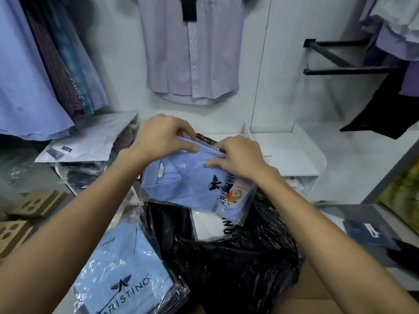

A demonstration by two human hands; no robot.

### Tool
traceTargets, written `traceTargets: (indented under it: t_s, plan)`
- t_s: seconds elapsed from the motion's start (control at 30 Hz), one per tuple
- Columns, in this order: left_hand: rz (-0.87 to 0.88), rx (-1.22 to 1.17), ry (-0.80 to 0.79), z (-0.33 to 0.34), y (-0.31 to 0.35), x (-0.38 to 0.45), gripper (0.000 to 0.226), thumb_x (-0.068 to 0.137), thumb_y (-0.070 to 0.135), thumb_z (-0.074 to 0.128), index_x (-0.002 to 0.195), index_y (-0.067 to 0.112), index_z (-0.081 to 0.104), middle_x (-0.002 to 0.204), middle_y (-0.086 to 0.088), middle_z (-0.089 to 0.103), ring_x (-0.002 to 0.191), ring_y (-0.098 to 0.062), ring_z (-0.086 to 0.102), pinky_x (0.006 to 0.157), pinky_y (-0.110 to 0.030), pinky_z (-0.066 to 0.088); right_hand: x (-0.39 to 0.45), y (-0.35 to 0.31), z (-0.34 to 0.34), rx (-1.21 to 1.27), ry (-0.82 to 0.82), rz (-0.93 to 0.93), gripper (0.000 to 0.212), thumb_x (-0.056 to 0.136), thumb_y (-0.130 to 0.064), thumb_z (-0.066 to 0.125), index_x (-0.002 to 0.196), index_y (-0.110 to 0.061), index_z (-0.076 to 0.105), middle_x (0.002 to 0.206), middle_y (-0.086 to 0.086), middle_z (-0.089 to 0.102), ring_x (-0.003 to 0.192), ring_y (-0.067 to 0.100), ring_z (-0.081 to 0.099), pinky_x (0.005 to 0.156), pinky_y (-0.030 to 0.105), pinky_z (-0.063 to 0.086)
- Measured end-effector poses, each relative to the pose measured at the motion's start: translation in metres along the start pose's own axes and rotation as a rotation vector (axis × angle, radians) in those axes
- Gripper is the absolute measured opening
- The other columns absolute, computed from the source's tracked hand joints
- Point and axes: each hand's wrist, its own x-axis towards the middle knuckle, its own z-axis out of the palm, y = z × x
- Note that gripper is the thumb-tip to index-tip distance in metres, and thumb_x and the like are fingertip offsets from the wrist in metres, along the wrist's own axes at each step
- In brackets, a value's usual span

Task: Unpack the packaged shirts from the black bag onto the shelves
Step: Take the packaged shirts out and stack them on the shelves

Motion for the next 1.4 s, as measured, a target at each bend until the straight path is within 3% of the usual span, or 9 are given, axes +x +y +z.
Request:
traceTargets:
  t_s: [0.13, 0.23, 0.4, 0.5, 0.6, 0.77, 0.93, 1.13, 1.4]
  plan:
    - [-0.345, -0.486, 0.312, 0.035, -0.052, -0.035, 0.085, 0.062, 0.06, 0.09, 0.136, 0.045, 0.05, 0.129, 0.009, 0.064, 0.114, -0.009, 0.061, 0.098, -0.032, 0.049, -0.004, 0.013, 0.003, 0.295, 0.095, 0.066, 0.056, 0.083, -0.057, 0.074, 0.06, -0.017, 0.042, 0.055, -0.003, 0.043, 0.056, 0.014, 0.043, 0.053, 0.032, 0.026]
    - [-0.766, -1.046, 0.287, 0.064, -0.059, -0.059, 0.112, 0.055, 0.059, 0.093, 0.148, 0.018, 0.045, 0.119, 0.005, 0.068, 0.099, -0.005, 0.068, 0.089, -0.029, 0.054, 0.0, 0.018, 0.007, 0.579, 0.152, 0.057, 0.059, 0.077, -0.059, 0.075, 0.061, -0.013, 0.042, 0.055, -0.001, 0.034, 0.055, 0.011, 0.031, 0.056, 0.033, 0.025]
    - [-0.886, -1.337, 0.063, 0.095, -0.058, -0.092, 0.088, 0.059, 0.073, 0.079, 0.131, 0.027, 0.06, 0.129, 0.006, 0.066, 0.12, -0.016, 0.063, 0.095, -0.036, 0.05, 0.005, -0.002, 0.013, 1.006, 0.164, 0.083, 0.051, 0.079, -0.047, 0.079, 0.086, 0.002, 0.069, 0.083, 0.03, 0.067, 0.071, 0.015, 0.056, 0.067, 0.034, 0.044]
    - [-0.775, -1.44, -0.108, 0.087, -0.055, -0.106, 0.063, 0.075, 0.072, 0.066, 0.122, 0.03, 0.066, 0.122, 0.008, 0.072, 0.11, -0.011, 0.068, 0.088, -0.032, 0.053, 0.008, -0.021, 0.016, 1.221, 0.111, 0.112, 0.019, 0.09, -0.022, 0.078, 0.088, -0.005, 0.071, 0.08, 0.009, 0.073, 0.074, 0.015, 0.065, 0.072, 0.033, 0.051]
    - [-0.721, -1.569, 0.077, 0.076, -0.061, -0.117, 0.046, 0.096, 0.035, 0.058, 0.136, 0.012, 0.058, 0.125, -0.003, 0.072, 0.114, -0.019, 0.068, 0.084, -0.032, 0.06, 0.012, -0.037, 0.028, 1.283, -0.142, 0.072, 0.019, 0.088, -0.01, 0.079, 0.103, -0.018, 0.071, 0.097, -0.001, 0.079, 0.087, 0.014, 0.074, 0.081, 0.034, 0.059]
    - [-0.819, -1.472, 0.298, 0.042, -0.089, -0.172, 0.048, 0.094, 0.019, 0.066, 0.14, 0.018, 0.053, 0.127, -0.011, 0.071, 0.109, -0.03, 0.071, 0.085, -0.045, 0.061, 0.012, -0.08, 0.074, 1.206, -0.354, 0.002, 0.087, 0.064, -0.008, 0.094, 0.137, -0.023, 0.05, 0.13, -0.004, 0.069, 0.119, 0.015, 0.067, 0.1, 0.04, 0.056]
    - [-1.049, -1.236, 0.347, 0.047, -0.107, -0.263, 0.039, 0.092, 0.013, 0.072, 0.129, 0.019, 0.061, 0.114, -0.008, 0.076, 0.099, -0.029, 0.075, 0.072, -0.036, 0.062, -0.011, -0.134, 0.157, 1.236, -0.493, 0.071, 0.069, 0.08, -0.009, 0.086, 0.137, -0.022, 0.05, 0.129, -0.003, 0.068, 0.117, 0.012, 0.066, 0.101, 0.037, 0.055]
    - [-1.326, -1.061, 0.303, 0.096, -0.111, -0.351, 0.035, 0.093, 0.006, 0.071, 0.123, 0.016, 0.056, 0.107, -0.009, 0.075, 0.081, -0.018, 0.077, 0.06, -0.028, 0.061, -0.042, -0.17, 0.247, 0.941, -0.633, 0.07, 0.097, 0.082, -0.028, 0.083, 0.157, -0.031, 0.023, 0.146, -0.001, 0.054, 0.127, 0.022, 0.059, 0.105, 0.039, 0.05]
    - [-1.32, -0.704, 0.216, 0.125, -0.121, -0.363, 0.086, 0.067, 0.03, 0.087, 0.139, 0.033, 0.038, 0.136, -0.002, 0.059, 0.12, -0.025, 0.062, 0.103, -0.049, 0.052, -0.072, -0.169, 0.27, 0.687, -0.48, -0.019, 0.073, 0.089, -0.019, 0.076, 0.153, -0.019, 0.039, 0.144, 0.013, 0.044, 0.131, 0.031, 0.051, 0.103, 0.029, 0.04]
